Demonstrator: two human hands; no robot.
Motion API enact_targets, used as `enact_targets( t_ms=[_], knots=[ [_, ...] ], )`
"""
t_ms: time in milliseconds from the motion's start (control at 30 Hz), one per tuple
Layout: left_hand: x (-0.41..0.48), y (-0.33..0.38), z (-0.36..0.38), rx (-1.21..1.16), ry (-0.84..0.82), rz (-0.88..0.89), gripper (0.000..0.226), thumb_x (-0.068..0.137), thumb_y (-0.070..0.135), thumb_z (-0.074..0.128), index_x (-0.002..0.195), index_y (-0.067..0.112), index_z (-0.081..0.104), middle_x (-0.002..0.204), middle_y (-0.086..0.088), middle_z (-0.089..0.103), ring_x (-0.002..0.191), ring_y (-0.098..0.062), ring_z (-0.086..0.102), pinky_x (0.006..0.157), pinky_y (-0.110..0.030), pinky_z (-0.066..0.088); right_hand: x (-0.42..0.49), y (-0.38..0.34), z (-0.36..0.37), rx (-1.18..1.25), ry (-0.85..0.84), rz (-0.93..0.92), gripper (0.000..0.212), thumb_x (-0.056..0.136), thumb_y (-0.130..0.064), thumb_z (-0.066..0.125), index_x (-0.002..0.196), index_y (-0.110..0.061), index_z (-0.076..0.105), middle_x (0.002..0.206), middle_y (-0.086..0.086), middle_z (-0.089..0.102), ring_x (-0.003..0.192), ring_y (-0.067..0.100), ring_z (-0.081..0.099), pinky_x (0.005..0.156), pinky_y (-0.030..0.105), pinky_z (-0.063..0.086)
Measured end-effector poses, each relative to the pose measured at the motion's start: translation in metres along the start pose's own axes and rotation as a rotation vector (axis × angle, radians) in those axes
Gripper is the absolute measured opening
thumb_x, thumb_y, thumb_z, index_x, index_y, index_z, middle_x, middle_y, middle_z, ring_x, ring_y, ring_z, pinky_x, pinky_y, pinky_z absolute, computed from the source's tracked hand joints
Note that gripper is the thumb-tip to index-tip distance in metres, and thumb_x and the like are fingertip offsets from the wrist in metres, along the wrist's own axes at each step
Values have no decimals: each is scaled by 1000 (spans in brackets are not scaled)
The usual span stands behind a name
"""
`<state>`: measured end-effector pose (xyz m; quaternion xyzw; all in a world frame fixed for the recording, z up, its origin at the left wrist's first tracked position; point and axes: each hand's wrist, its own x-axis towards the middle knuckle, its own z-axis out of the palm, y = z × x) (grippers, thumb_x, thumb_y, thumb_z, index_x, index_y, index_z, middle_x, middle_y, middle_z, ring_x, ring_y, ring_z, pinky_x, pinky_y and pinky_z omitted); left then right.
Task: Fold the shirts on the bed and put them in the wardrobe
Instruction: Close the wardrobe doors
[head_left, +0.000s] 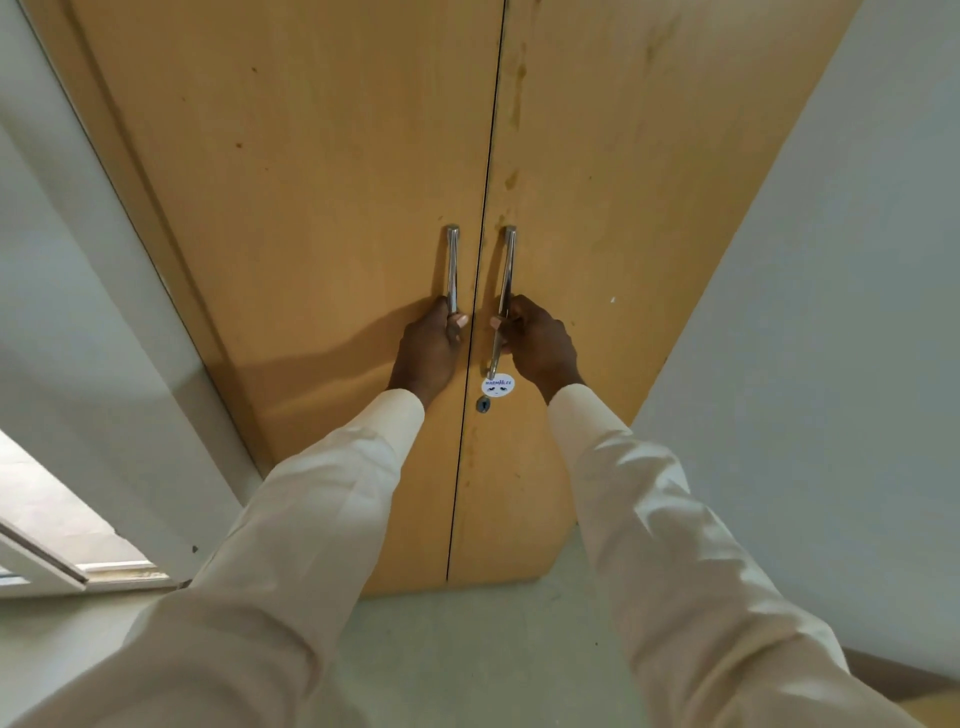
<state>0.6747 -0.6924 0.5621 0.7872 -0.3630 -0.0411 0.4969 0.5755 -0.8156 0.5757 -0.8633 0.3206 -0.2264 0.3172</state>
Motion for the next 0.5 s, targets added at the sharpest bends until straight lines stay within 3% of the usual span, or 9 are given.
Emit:
enact_targets(
  t_ms=[267, 367, 433, 500],
  knots=[
    [-4, 2, 1, 48, 24, -2, 29, 103, 34, 41, 117, 13, 55, 100, -8, 65, 91, -26, 61, 80, -28, 46, -3, -3, 1, -3, -18, 34, 22, 88, -53, 45, 102, -39, 52, 90, -4, 71, 81, 25, 70, 79, 43, 57],
    [-5, 6, 1, 125, 33, -27, 33, 104, 40, 38, 106, 12, 55, 89, -6, 60, 85, -28, 59, 76, -32, 46, 0, -3, 2, 28, -41, 34, 23, 86, -53, 46, 103, -38, 53, 93, -3, 71, 84, 26, 69, 82, 44, 56],
    [-6, 11, -2, 170, 2, -67, 40, 103, 45, 34, 94, 12, 55, 89, -11, 63, 88, -32, 59, 77, -36, 46, -2, -4, -1, 92, -72, 55, 21, 87, -47, 49, 104, -37, 57, 96, 0, 71, 85, 27, 70, 84, 46, 57],
    [-9, 6, -6, 249, -45, -96, 51, 102, 52, 29, 97, 12, 61, 95, -13, 66, 91, -34, 60, 81, -38, 48, -9, 1, -2, 111, -60, 53, 14, 90, -31, 52, 102, -30, 59, 96, 2, 72, 83, 26, 70, 83, 44, 57]
  ],
)
